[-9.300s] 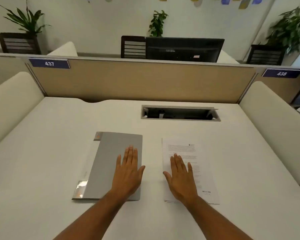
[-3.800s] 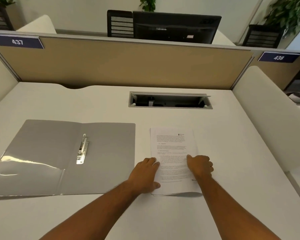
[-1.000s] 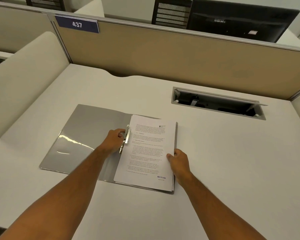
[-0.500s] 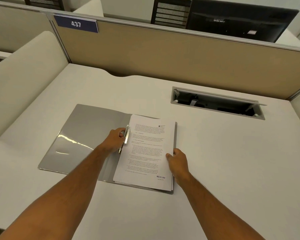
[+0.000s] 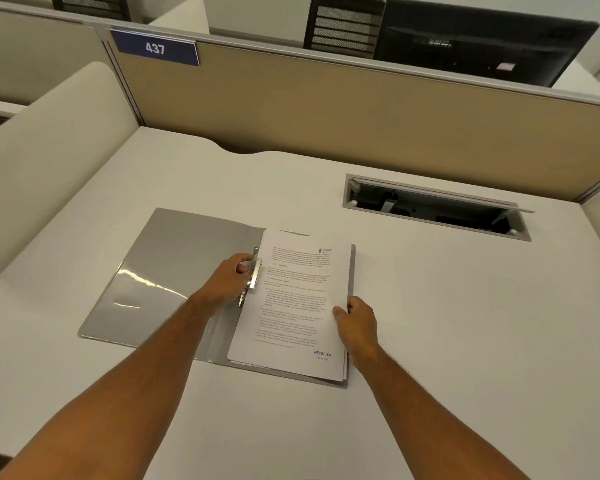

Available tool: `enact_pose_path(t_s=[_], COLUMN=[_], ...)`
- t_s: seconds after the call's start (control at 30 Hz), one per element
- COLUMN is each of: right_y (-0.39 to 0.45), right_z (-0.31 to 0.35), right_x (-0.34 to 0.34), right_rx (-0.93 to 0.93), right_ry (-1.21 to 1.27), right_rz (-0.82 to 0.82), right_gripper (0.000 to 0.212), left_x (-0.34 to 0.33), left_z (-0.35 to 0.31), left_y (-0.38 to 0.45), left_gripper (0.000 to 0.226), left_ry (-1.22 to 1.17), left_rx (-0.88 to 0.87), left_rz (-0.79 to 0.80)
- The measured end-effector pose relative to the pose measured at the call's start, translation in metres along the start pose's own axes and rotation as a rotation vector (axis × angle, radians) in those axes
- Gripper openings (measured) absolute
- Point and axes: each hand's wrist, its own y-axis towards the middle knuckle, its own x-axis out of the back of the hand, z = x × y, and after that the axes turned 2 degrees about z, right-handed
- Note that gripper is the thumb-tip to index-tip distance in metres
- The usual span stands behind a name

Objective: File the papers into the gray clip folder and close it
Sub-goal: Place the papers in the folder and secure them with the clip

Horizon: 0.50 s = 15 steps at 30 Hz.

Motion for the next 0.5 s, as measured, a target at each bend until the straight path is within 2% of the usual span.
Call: enact_pose_path(t_s=[0.2,0.5], right_y=[0.001,0.003], right_z=[0.003,0.002], right_x=[0.002,0.016], right_rx=[0.05,0.17], right_ry=[-0.137,-0.437], right_rz=[0.022,0.039], right_gripper=[0.007,0.046], left_x=[0.0,-0.003], left_z=[0.004,0.002], left_y=[0.002,0.001], left_gripper=[0.032,0.037], left_ry=[0.036,0.1], left_rx=[0.026,0.018], left_rz=[-0.042,-0.092])
